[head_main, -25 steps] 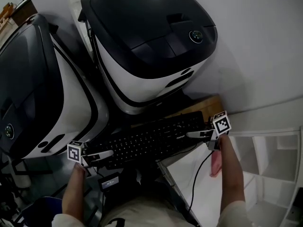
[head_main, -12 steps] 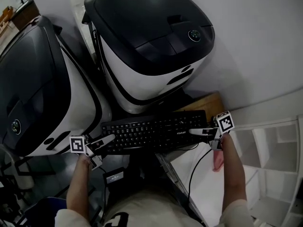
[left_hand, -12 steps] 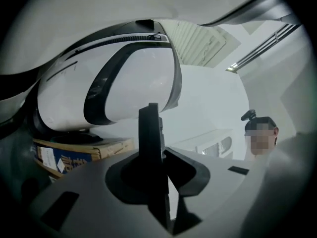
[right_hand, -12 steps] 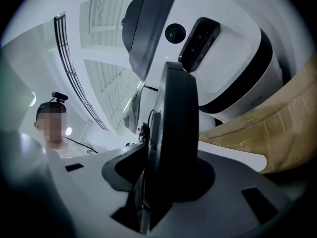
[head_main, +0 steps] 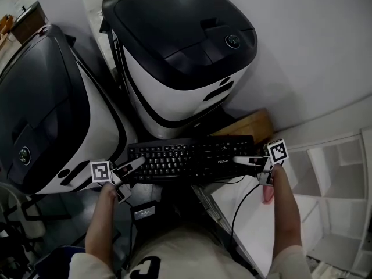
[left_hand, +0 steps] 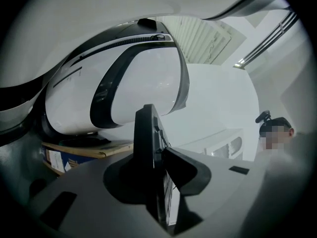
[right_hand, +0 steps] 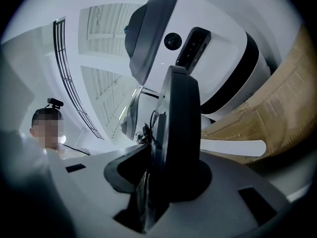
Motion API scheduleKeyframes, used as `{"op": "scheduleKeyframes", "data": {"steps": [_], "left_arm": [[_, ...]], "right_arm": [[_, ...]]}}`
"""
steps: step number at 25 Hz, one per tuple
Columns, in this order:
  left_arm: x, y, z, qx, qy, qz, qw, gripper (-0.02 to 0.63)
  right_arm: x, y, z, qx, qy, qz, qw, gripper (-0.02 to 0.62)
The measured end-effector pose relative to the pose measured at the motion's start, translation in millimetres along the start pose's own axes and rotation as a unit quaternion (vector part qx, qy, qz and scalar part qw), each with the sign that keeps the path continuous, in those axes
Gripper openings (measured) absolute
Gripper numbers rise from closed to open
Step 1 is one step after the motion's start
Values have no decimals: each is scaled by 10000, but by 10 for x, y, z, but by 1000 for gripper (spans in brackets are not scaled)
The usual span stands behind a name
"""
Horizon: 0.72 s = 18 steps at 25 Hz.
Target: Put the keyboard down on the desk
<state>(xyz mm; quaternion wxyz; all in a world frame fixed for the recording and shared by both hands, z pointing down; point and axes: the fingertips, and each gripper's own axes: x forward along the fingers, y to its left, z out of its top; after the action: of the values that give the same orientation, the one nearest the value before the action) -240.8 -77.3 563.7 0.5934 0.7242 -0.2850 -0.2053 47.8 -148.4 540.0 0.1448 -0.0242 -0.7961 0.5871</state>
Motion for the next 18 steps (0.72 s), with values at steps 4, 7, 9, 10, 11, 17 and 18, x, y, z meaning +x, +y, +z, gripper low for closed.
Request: {"op": "scheduleKeyframes", "data": {"steps": [4, 7, 9, 10, 11, 17, 18], "left_arm": [[39, -39, 19, 106, 96, -11, 9999, 115], [117, -79, 0, 154, 206, -73, 9996, 118], [198, -109, -22, 192, 328, -116, 9992, 118], [231, -122, -28, 211, 382, -129, 9990, 118], [252, -133, -32, 225, 429, -142, 9987, 118], [359, -227, -110, 272, 858, -354, 9953, 101], [384, -232, -127, 222, 924, -349, 9949, 101]], "right_arm": [[-61, 33, -71, 103, -191, -40, 9998, 133], [-116, 82, -141, 114, -325, 8, 9994, 135], [-191, 97, -202, 123, -429, -9, 9990, 133], [-219, 104, -233, 132, -491, -13, 9987, 133], [-237, 113, -264, 139, -554, -5, 9984, 133], [-385, 174, -466, 109, -976, 60, 9951, 130], [-410, 166, -507, 103, -1023, 16, 9947, 132]]}}
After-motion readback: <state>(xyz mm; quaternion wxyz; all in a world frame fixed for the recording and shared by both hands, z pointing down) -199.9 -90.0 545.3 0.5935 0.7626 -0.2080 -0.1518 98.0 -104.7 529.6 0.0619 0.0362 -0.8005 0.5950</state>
